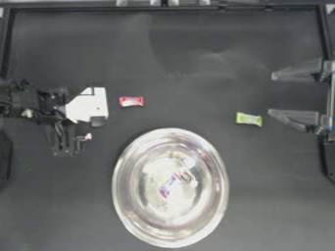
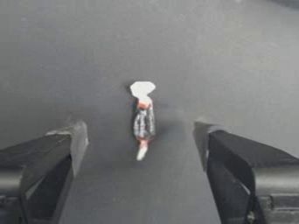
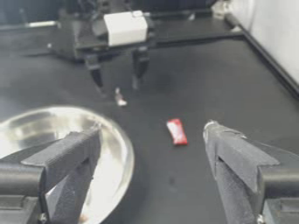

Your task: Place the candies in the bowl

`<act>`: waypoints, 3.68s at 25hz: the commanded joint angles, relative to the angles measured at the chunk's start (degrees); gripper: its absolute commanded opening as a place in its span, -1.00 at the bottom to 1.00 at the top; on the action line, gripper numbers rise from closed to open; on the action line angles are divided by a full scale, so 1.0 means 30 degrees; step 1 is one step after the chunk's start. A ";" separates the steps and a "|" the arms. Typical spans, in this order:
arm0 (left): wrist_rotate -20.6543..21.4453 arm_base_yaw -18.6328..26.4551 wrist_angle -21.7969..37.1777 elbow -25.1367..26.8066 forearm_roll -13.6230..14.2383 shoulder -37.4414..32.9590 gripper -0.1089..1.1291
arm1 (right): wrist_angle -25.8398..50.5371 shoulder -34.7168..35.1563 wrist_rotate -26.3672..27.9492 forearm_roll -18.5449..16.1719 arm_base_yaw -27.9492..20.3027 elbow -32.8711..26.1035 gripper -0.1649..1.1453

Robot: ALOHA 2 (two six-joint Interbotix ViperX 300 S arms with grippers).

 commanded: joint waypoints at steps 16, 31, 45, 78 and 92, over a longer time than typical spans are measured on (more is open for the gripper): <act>-0.0322 -0.0381 -0.0850 -0.0146 -0.0029 0.1201 0.27 | 0.0146 -0.0469 0.0029 0.0264 -0.0029 -0.0176 0.75; -0.0176 -0.0645 -0.0410 -0.0410 -0.0498 0.1143 -0.35 | 0.0264 -0.0615 0.0029 0.0264 0.0146 -0.0176 0.75; -0.0059 -0.0615 0.0762 -0.4482 -0.0088 -0.3896 -0.35 | 0.0234 -0.0586 0.0029 0.0557 0.0176 -0.0234 0.75; 0.0996 -0.5537 -0.6094 -0.7734 -0.1201 0.2813 -0.13 | 0.0176 -0.0439 0.0059 0.0615 0.0381 -0.0352 0.75; 0.1260 -0.5742 -0.6445 -0.7559 -0.1025 0.1758 0.74 | 0.0234 -0.0439 0.0059 0.0762 0.0381 -0.0322 0.75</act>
